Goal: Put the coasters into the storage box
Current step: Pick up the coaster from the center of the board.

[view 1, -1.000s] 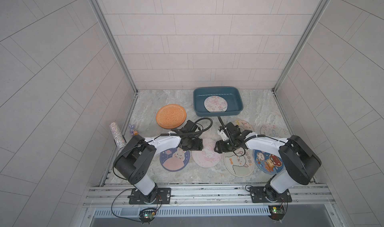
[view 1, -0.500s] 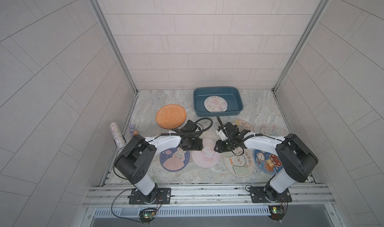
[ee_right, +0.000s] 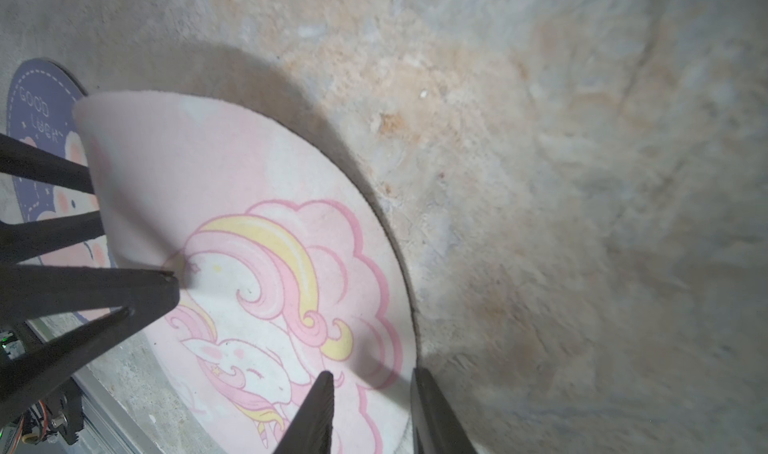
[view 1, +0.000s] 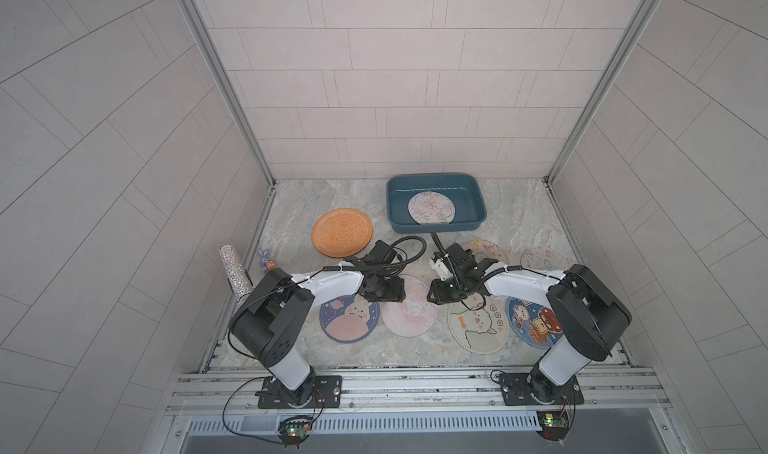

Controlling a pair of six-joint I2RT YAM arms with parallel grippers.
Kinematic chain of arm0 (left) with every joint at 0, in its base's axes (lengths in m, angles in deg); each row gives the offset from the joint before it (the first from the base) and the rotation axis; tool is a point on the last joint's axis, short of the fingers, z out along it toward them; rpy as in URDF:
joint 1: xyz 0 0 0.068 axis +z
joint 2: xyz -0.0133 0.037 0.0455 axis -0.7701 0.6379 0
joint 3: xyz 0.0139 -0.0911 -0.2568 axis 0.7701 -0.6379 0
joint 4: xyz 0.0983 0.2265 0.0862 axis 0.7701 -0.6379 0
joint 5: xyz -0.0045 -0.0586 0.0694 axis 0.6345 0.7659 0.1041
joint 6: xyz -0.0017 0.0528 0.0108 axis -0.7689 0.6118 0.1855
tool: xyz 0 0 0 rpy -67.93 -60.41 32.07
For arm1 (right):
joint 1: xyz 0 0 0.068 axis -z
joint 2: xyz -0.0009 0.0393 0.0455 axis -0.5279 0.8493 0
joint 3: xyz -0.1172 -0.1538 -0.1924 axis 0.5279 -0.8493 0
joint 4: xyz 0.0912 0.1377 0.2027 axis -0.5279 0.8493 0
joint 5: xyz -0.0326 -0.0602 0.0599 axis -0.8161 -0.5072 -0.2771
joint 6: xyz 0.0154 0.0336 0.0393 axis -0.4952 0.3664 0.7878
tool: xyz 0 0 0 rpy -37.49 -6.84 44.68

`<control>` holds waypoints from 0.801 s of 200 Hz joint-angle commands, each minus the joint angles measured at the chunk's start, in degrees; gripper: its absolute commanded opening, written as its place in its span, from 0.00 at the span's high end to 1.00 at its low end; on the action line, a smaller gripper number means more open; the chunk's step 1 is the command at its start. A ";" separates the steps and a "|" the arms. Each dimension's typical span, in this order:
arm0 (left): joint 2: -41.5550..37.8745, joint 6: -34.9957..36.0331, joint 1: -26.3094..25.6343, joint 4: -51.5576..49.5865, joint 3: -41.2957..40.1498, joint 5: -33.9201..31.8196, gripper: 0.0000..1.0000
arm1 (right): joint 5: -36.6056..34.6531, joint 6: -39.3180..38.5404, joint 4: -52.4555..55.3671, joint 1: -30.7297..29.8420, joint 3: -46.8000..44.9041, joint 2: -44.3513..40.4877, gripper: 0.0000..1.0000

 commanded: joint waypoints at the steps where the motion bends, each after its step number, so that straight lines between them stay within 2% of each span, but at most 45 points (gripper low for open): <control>1: 2.22 -0.18 -0.69 -5.63 -2.14 0.20 0.36 | -1.22 -0.15 3.14 -0.53 -1.36 1.67 0.65; 29: 2.00 -0.13 -0.62 -5.76 -1.90 -0.24 0.43 | -1.30 -0.13 3.27 -0.13 -1.89 0.42 0.65; 60: 2.05 -0.13 -0.64 -5.99 -0.79 -0.78 0.61 | -1.05 -0.30 3.91 0.90 -2.02 -1.79 0.62; 97: 1.22 -0.19 -0.62 -6.54 1.47 -0.92 0.85 | 0.59 -0.64 4.09 3.30 -2.58 -4.88 0.55; 127: -0.77 0.03 -0.53 -8.31 4.02 -1.17 0.99 | 2.01 -0.96 4.11 5.84 -3.19 -7.37 0.50; 160: -3.32 0.57 -0.09 -11.16 8.53 -1.86 1.00 | 4.08 -1.32 4.11 8.81 -3.64 -10.51 0.46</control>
